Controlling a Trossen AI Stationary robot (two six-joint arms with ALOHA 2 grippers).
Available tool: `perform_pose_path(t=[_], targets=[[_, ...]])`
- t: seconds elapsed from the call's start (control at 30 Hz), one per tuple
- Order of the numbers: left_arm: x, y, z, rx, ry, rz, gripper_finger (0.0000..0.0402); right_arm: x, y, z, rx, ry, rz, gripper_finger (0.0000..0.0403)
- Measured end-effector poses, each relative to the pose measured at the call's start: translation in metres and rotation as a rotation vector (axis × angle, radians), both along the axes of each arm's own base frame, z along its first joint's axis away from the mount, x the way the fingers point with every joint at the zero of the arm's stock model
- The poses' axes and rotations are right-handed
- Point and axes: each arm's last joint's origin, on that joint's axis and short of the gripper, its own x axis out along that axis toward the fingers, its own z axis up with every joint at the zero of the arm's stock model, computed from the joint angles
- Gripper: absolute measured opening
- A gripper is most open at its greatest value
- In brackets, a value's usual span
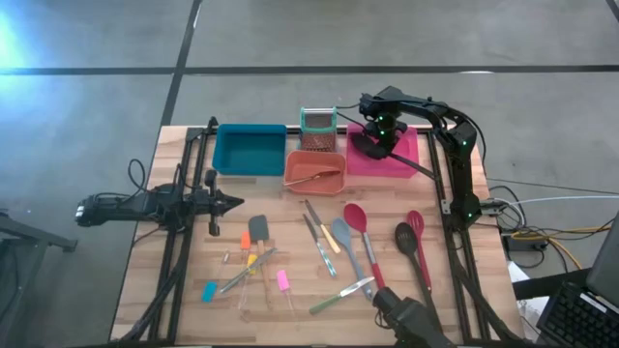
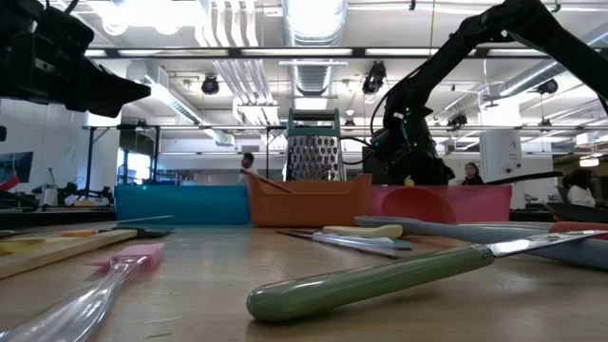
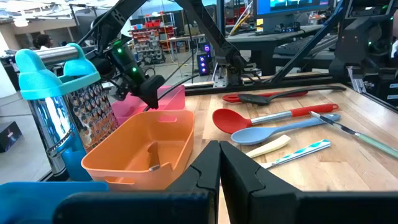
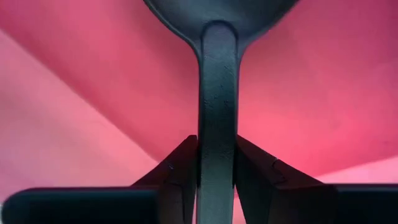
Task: Pick & Place Kitchen Items
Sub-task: Put the black ladle scoop into the pink bin, then put the pink spatula into the blue bin
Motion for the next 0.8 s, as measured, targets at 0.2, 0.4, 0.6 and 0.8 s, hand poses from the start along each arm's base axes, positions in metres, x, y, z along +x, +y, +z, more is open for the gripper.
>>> perform_pose_path(t=[0.2,0.4,0.6,0.8], targets=[[0.0,0.0,0.0,0.0,0.0,0.0,0.0014,0.0,0.001,0.003,0.0,-0.008,-0.013,0.0156],[0.0,0.0,0.0,0.0,0.0,0.0,0.0014,-0.002,0.005,0.022,0.011,-0.05,-0.028,0.0182],[0.0,0.0,0.0,0.0,0.0,0.0,0.0014,-0.01,0.015,0.06,-0.067,-0.114,-0.029,0.0183],[0.0,0.0,0.0,0.0,0.0,0.0,0.0014,-0.025,0.033,0.113,-0.195,-0.216,-0.055,0.017]])
